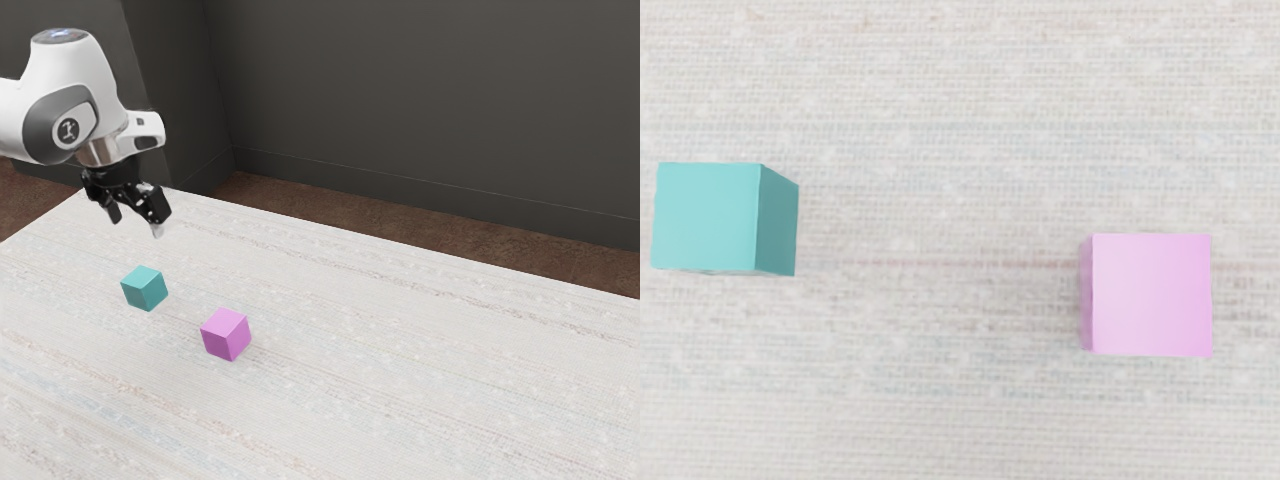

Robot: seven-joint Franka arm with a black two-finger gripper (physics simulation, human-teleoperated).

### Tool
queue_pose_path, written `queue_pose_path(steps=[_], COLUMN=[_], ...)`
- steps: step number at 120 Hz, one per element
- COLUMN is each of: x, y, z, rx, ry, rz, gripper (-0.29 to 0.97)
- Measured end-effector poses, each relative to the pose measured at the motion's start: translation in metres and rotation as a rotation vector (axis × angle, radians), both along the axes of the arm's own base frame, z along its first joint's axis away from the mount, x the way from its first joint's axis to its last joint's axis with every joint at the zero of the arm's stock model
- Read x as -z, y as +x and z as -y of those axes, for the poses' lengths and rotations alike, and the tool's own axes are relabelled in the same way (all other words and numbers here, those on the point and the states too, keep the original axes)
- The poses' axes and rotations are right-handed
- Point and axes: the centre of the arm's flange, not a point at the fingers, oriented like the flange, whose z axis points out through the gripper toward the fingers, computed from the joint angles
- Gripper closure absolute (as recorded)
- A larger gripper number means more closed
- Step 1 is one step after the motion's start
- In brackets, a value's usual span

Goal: Pick up the blue block with one arm, and put the blue block on the pink block with one arm

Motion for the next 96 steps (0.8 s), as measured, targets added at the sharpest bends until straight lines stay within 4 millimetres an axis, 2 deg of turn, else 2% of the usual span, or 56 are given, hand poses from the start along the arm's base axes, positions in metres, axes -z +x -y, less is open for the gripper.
queue_pose_path(steps=[32, 44, 77, 96], x=[0.023, 0.031, 0.07, 0.063], y=[-0.002, -0.005, 0.0, 0.02], z=[-0.064, -0.082, -0.104, -0.124], rx=[-0.022, -0.031, 0.001, 0.0], ry=[0.019, 0.012, 0.03, 0.055], rz=[0.002, 0.003, -0.04, -0.028], gripper=[0.0, 0.0, 0.0, 0.0])
